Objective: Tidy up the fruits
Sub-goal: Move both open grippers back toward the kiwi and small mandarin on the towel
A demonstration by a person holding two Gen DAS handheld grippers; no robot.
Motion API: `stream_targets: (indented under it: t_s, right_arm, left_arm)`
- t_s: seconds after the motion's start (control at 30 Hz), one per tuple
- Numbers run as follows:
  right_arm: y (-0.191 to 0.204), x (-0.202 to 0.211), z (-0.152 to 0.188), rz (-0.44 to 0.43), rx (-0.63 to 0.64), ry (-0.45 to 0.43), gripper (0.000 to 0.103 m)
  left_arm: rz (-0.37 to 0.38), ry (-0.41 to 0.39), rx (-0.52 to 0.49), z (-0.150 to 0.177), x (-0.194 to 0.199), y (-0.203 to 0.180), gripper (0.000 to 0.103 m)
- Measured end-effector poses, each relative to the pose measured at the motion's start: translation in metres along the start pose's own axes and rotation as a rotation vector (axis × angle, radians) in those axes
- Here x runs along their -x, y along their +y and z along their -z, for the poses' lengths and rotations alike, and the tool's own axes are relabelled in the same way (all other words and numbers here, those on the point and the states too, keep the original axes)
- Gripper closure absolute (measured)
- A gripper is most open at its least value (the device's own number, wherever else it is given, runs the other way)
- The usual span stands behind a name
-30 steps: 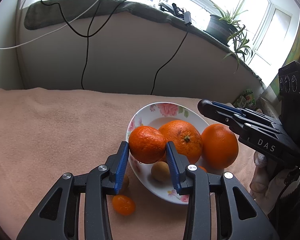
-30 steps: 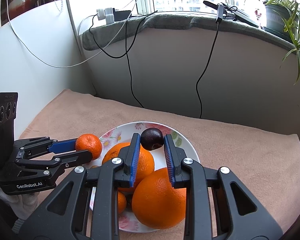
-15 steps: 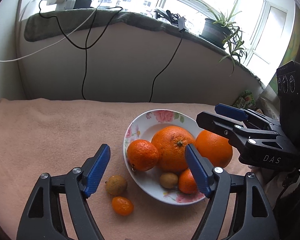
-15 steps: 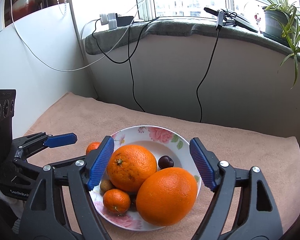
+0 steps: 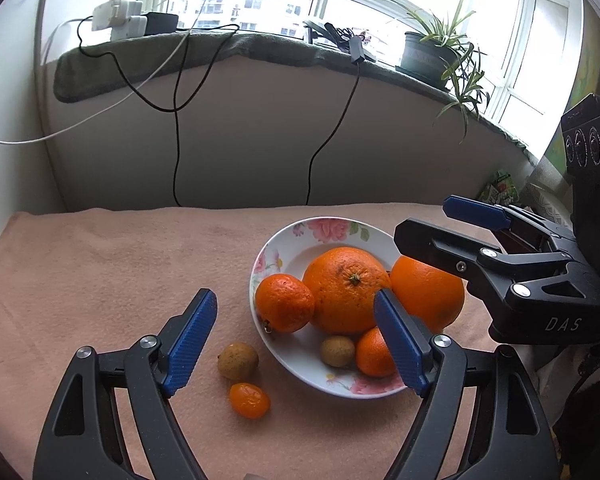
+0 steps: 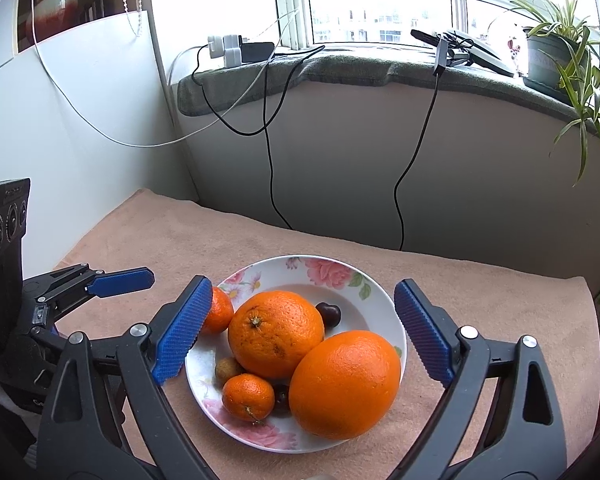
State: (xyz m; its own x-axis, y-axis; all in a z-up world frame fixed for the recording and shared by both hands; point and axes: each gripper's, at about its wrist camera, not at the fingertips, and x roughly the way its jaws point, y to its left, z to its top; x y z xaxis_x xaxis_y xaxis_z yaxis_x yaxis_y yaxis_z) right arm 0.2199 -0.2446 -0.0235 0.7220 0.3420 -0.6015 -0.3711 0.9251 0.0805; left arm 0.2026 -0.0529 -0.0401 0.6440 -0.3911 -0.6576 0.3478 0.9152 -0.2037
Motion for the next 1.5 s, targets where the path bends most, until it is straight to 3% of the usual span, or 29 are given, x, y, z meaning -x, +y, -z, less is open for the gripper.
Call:
stream_targets:
  t_s: [0.83,1.5]
  right_arm:
    - [0.025,0.036,0.012,-0.022,-0.009,-0.038,0.008]
    - [0.055,0.044,0.038,-0.093,-0.030,-0.026,0.007]
  left_arm:
    - [-0.024,-0.047,-0.003,0.017,0.042,-0.005,0.022]
    - [-0.076,-0.034,0.050,0.049,0.066,0.025,0.022]
